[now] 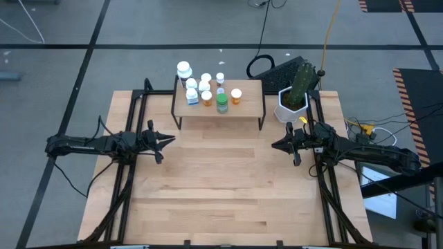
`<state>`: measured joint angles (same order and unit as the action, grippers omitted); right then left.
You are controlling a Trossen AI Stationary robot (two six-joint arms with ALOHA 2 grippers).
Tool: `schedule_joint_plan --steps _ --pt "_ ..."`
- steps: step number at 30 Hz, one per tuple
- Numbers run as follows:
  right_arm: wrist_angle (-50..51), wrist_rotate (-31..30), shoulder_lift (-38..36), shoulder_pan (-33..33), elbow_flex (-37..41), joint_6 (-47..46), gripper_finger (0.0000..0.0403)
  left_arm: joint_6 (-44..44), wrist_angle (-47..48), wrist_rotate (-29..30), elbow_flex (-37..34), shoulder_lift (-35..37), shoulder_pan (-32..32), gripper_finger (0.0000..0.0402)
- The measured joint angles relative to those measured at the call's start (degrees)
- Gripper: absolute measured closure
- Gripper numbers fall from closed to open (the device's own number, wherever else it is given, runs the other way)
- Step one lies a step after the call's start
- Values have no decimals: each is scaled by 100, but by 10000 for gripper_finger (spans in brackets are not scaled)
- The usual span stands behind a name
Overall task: Pick and place medicine bottles onto shelf by color
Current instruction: Return to Home Position
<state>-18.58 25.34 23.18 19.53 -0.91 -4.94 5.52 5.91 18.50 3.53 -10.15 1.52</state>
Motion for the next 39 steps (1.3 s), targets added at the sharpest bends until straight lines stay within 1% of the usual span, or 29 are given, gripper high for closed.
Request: schedule_joint_plan --steps 4,8,10,13,21,26,30,36,37,39 --pt "-4 -14 0 0 2 114 383 17 -4 1 0 0 0 361" --pt "-277 -290 0 0 4 -15 383 19 -4 2 0 -2 0 362" --pt "-672 -243 -1 0 2 -105 383 19 -7 2 0 -2 0 362" --pt "-1168 2 -18 0 -20 -174 383 19 -7 2 -2 0 0 362" --pt "-962 89 -248 0 -254 -132 383 22 -9 2 -2 -2 0 362" --pt "-1026 636 -560 0 -454 79 383 22 -11 2 -2 -2 0 362" --pt "-907 619 -726 0 -440 206 383 22 -13 2 -2 -1 1 362" --pt "-1010 613 -726 0 -229 454 383 22 -13 2 -2 -2 1 362" --pt "-1024 588 -723 0 -210 455 383 22 -15 2 -2 0 0 362" --pt "-1030 327 -726 0 -203 489 383 22 -15 2 -4 -2 0 362"
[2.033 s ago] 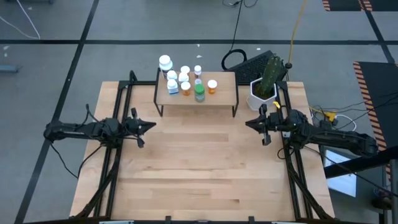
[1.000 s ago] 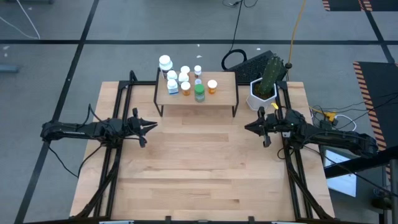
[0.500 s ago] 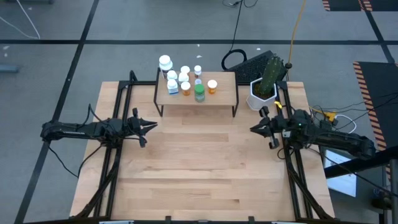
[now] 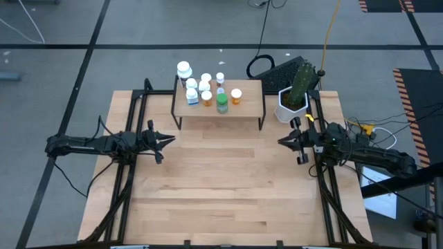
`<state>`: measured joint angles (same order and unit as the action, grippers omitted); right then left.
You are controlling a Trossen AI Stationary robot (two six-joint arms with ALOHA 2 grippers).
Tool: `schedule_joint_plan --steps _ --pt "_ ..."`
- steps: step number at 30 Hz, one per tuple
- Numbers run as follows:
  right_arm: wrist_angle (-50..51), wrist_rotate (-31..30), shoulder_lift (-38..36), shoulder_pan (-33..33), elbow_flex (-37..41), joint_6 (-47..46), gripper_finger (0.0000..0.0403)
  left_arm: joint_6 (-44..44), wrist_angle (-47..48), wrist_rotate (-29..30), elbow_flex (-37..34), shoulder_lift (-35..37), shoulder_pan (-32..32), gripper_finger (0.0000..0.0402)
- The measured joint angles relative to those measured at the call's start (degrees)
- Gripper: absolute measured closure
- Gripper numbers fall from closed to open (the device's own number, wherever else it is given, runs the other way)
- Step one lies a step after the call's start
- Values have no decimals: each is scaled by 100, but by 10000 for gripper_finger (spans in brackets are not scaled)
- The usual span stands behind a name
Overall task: Pick and place medicine bottles onto shelf by color
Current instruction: Return to Home Position
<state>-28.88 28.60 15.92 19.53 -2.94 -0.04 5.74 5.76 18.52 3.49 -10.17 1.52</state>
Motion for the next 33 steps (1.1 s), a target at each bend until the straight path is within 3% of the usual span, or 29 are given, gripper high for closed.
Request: schedule_joint_plan --steps 3,13,21,29,33 --pt "51 -328 2 0 6 -74 383 0 0 0 0 1 0 362" --pt "-46 -304 -361 11 15 -289 383 0 0 2 0 1 0 362" --pt "1049 -301 -1148 184 23 -419 383 0 0 2 0 1 0 362" --pt "752 -261 -1402 178 212 -399 383 0 1 0 0 1 1 362" --pt "238 143 -1438 175 212 -332 383 0 0 2 0 2 2 362"
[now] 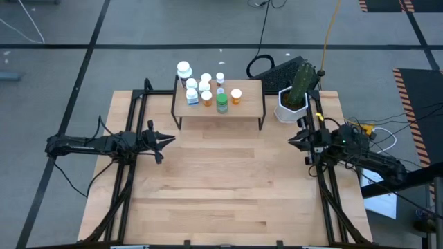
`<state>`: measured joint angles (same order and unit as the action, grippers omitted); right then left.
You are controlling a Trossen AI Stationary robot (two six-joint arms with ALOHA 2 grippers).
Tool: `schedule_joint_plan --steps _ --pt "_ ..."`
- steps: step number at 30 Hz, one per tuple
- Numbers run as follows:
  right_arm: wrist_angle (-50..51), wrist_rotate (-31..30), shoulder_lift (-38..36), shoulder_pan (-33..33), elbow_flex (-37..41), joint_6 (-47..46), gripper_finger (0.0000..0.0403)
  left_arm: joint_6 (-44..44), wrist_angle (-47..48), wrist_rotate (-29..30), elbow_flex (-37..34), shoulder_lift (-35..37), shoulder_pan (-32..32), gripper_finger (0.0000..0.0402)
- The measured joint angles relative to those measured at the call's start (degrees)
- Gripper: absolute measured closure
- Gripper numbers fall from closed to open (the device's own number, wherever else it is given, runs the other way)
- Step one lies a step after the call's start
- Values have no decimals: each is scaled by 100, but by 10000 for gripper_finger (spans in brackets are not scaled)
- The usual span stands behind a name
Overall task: Pick and place medicine bottles onto shelf by color
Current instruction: Return to Home Position
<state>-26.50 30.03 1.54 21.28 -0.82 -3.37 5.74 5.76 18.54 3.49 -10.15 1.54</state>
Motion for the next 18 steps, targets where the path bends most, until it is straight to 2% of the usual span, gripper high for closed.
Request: schedule_joint_plan --steps 18 --pt "192 10 113 0 0 106 383 0 2 -2 0 -2 0 362"
